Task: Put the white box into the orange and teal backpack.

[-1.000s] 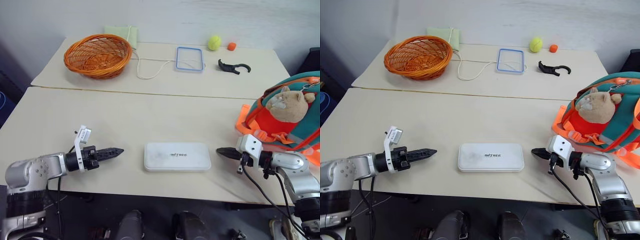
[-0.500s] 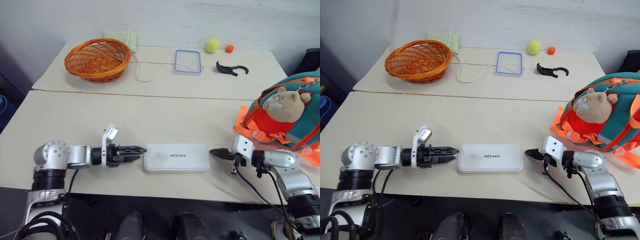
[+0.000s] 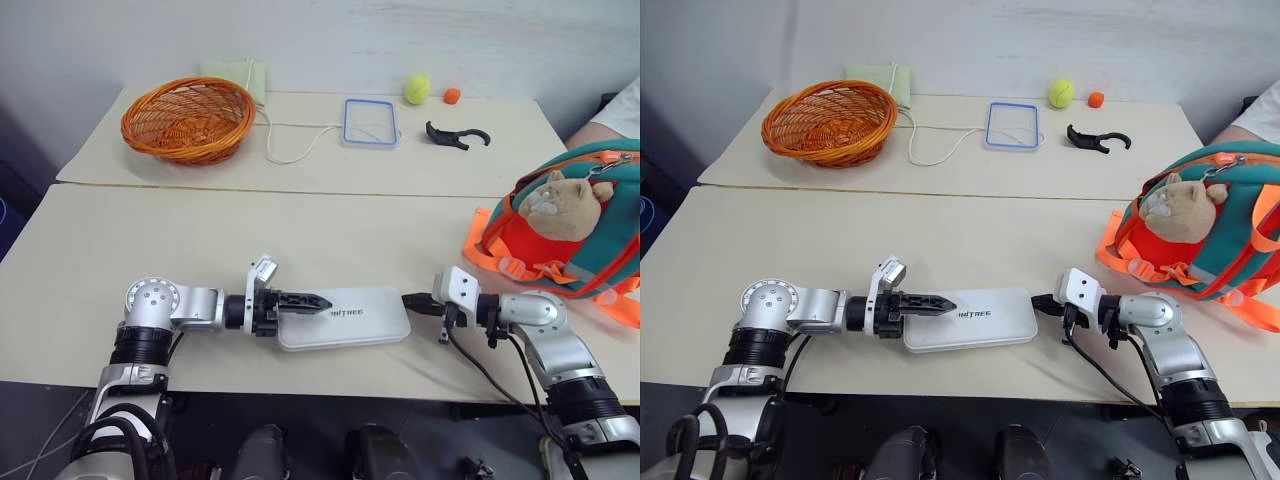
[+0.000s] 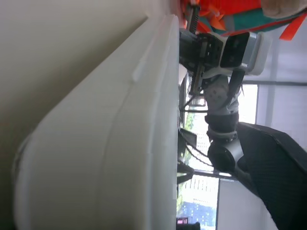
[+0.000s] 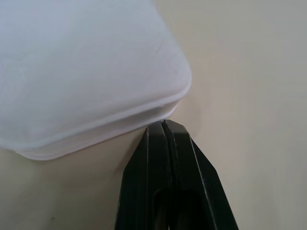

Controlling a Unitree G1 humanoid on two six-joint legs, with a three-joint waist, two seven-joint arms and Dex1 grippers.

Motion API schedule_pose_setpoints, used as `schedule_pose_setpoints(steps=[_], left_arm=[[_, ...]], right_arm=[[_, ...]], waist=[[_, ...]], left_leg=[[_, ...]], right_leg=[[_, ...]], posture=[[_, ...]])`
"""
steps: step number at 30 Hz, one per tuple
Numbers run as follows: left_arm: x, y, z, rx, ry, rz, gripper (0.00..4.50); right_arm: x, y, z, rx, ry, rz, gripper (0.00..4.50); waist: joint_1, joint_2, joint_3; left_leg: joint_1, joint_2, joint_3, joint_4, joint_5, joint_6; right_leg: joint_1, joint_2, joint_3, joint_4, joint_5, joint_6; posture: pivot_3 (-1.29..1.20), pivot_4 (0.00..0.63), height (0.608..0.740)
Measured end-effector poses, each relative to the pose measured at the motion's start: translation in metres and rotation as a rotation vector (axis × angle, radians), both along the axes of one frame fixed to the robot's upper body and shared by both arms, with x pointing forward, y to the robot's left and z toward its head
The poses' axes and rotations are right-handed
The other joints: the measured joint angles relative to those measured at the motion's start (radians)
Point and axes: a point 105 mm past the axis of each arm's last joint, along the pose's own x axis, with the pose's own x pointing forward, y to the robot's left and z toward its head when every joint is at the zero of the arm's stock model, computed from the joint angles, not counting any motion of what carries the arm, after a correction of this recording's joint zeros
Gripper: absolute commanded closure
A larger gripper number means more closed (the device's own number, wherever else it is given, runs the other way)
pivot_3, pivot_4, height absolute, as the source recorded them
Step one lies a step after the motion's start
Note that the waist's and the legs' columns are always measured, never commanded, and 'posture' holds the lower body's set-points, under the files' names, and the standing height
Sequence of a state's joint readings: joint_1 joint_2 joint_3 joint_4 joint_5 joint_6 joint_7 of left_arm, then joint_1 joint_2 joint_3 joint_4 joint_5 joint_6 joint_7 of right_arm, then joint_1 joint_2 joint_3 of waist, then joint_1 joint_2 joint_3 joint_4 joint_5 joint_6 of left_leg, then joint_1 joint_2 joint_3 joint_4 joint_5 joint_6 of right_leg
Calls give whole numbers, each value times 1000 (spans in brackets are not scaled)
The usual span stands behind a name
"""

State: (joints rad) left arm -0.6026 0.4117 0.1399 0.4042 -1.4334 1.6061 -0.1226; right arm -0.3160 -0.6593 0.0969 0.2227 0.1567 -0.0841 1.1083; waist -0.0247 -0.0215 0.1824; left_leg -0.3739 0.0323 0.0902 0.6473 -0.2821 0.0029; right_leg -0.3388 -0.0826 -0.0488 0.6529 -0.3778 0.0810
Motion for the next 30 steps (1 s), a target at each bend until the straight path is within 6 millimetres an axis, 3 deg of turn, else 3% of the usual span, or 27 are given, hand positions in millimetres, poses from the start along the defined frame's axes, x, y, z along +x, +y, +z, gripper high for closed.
schedule_pose_setpoints(steps=[6,7,10,14,18,22,26,30], left_arm=[[-5,-3,-2,4,12,-1,3023],[-5,-3,-1,-1,12,1,3153],[-6,-2,5,-21,-8,13,3153],[-8,14,19,12,-99,31,3153],[-17,30,46,94,-354,17,3153],[-42,33,49,113,-771,-96,3153],[-51,27,48,-1,-989,-128,3153],[-51,29,46,-6,-1109,-142,3153]], right_arm=[[-9,-7,-3,24,5,-28,4500],[-11,-8,-3,28,8,-30,4500],[-22,-15,-5,79,40,-72,4132],[-45,-46,1,225,104,-245,2898],[-79,-98,1,212,101,-477,1509],[-124,-159,-10,145,101,-733,73],[-142,-206,-1,129,-4,-935,29],[-137,-226,19,223,-105,-1023,29]], waist=[[3,0,0],[2,0,0],[5,-1,0],[18,-1,3],[22,0,3],[23,3,2],[19,4,3],[11,6,3]], left_leg=[[0,0,0,0,0,0],[0,0,0,0,0,0],[-2,0,0,0,0,0],[-5,0,-1,0,0,-1],[-5,0,0,-3,-1,-2],[-2,-2,7,-19,-4,-9],[-2,0,7,-19,-3,-8],[-1,2,6,-20,1,-2]], right_leg=[[0,0,0,-1,0,0],[0,0,0,-1,0,0],[0,0,0,-2,0,1],[-3,1,0,-3,0,1],[-1,2,0,-9,0,1],[0,3,3,-24,0,0],[0,4,4,-25,-1,0],[0,4,4,-24,-1,-2]], posture=[[0,150,740],[0,150,740],[0,150,740],[0,150,740],[0,150,740],[0,150,740],[0,150,740],[0,150,740]])
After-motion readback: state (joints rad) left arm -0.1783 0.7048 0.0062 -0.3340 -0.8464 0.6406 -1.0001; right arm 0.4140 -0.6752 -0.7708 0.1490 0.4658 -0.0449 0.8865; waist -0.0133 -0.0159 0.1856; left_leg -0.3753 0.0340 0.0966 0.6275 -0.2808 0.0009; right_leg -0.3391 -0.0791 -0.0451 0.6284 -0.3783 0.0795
